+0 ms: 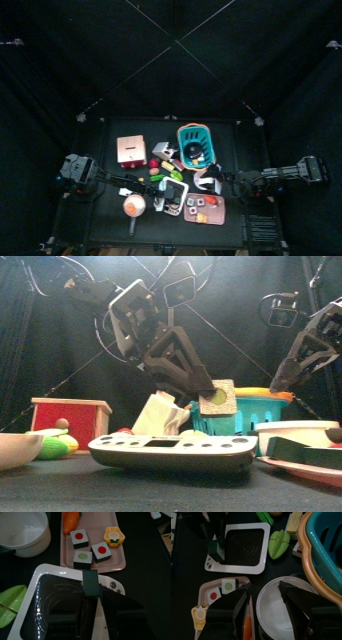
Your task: Place green sushi piece on plate
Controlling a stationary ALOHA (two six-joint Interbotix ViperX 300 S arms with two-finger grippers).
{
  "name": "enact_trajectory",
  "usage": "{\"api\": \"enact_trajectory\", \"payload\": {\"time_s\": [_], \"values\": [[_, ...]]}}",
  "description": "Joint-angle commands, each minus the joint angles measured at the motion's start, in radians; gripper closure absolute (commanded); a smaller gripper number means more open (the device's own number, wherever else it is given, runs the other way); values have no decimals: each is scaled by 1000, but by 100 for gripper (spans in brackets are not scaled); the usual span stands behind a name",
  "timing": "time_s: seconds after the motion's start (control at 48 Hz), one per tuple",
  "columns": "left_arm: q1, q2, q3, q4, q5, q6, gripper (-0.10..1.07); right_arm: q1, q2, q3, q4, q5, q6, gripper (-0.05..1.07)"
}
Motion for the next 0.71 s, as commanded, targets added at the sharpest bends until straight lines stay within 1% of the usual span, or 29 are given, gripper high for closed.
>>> {"api": "enact_trajectory", "payload": {"time_s": [0.0,0.062,0.167,0.25,0.333,0.5,0.688], "values": [[3,-21,-28,3,-12,-2,37,-2,-5,-11,0,-8,0,19],[3,-21,-35,3,-21,-2,37,-2,-5,-11,0,-8,-2,19],[5,-11,-72,5,-75,3,37,-2,-6,-11,-2,-8,-2,19],[17,14,-106,6,-123,5,37,-2,-5,-11,-3,-8,-2,19],[32,48,-135,11,-144,2,37,-2,-6,-9,-5,-8,-2,19],[44,109,-192,11,-149,2,37,-2,-5,-9,-3,-5,-2,19],[49,149,-241,9,-150,2,37,-2,-5,-9,-3,-3,-2,19]]}}
